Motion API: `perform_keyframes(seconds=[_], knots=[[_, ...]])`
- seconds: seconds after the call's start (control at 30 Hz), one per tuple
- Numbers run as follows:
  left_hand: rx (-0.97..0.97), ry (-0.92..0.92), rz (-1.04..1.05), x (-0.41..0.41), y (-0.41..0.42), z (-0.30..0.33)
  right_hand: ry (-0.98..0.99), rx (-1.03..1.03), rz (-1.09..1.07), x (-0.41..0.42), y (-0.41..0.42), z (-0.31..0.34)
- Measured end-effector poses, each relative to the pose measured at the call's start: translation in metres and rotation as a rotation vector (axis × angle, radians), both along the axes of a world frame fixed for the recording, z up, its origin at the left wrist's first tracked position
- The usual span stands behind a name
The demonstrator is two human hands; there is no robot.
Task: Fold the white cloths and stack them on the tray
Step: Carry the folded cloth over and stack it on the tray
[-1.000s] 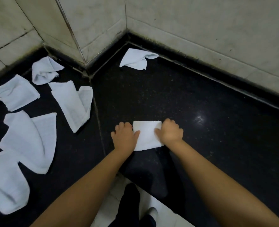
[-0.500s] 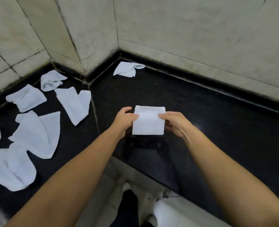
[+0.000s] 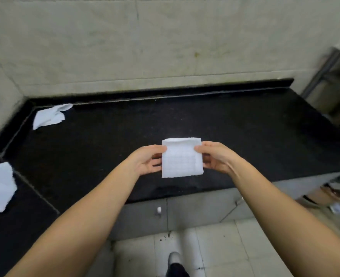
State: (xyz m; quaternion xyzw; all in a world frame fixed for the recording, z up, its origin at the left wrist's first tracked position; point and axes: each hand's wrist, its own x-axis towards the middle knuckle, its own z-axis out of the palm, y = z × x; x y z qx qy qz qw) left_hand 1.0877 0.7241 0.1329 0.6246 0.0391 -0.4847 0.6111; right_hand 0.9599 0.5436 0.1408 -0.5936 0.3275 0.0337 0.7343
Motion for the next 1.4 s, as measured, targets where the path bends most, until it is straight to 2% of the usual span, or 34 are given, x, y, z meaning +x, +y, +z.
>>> perform_keyframes(seconds=[0.23, 0.5, 0.67, 0.8, 1.0, 1.2, 1.4], knots=[[0.03, 0.114, -0.391, -0.113, -0.093, -0.009, 0.062, 0.024, -0.38, -0.169, -0.035, -0.011], [0.043, 0.093, -0.758, -0.273, -0.249, -0.005, 0.005, 0.056, -0.757, -0.362, -0.114, -0.01], [0.008, 0.089, -0.882, -0.386, -0.37, 0.003, 0.007, 0.037, -0.861, -0.478, -0.206, 0.004], [-0.027, 0.105, -0.891, -0.452, -0.455, 0.015, -0.004, 0.007, -0.866, -0.544, -0.292, 0.024], [-0.074, 0.043, -0.792, -0.476, -0.564, 0.043, -0.035, -0.066, -0.805, -0.563, -0.425, 0.042], [-0.201, -0.121, -0.69, -0.442, -0.699, 0.078, -0.153, -0.166, -0.691, -0.52, -0.582, 0.075], [-0.279, -0.17, -0.556, -0.401, -0.821, 0.137, -0.228, -0.234, -0.583, -0.47, -0.734, 0.131]])
